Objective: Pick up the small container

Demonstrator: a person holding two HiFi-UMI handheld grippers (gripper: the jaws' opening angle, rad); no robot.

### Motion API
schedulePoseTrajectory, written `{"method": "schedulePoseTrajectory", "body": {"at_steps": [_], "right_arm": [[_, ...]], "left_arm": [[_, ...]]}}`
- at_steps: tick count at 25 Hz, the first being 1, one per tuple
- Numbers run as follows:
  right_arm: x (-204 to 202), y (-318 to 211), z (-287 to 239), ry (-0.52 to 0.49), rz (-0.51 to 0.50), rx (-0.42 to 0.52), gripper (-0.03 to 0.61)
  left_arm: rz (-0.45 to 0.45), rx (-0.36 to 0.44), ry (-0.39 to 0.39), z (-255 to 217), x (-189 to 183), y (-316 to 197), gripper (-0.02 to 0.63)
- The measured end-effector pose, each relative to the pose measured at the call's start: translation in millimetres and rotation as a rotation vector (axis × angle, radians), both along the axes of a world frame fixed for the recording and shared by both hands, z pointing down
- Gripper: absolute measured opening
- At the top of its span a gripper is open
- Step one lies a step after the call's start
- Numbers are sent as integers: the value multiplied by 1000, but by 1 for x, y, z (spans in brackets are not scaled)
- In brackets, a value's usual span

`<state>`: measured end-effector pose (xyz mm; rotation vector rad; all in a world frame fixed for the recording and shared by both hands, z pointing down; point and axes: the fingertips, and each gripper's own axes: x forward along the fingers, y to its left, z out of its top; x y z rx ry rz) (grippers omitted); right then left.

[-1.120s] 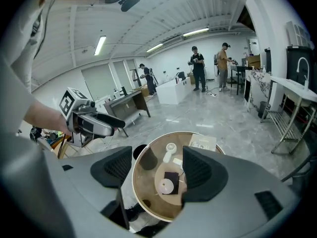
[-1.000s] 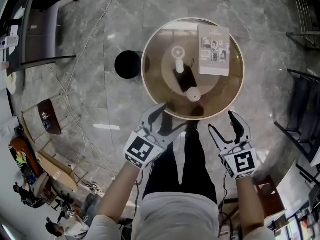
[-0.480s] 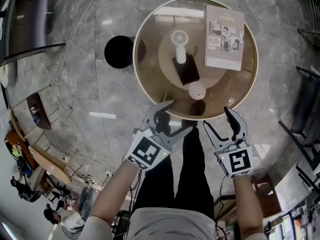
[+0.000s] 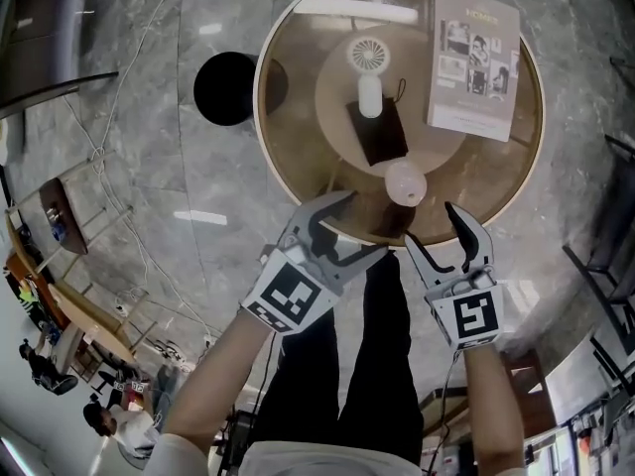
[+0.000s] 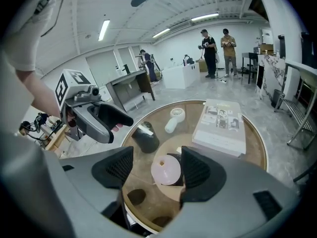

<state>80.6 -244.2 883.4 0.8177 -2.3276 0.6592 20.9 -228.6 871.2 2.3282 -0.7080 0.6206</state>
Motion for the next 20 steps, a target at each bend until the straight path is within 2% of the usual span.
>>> {"method": "schedulePoseTrajectory", "body": {"at_steps": [12, 15, 18, 20], "right_arm": [[-17, 2, 66, 80, -103, 82, 271], [-20, 1, 75, 101, -127, 120, 242], [-20, 0, 77, 125, -136, 162, 178], [-21, 0, 76, 130, -143, 180, 170]], "left_arm": [[-38, -100, 63, 58, -7, 7, 347], [-60, -121, 77, 68, -9, 7, 345], [-111, -165, 118, 74, -12, 7, 343], [-155, -206, 151, 78, -14, 8, 337]]}}
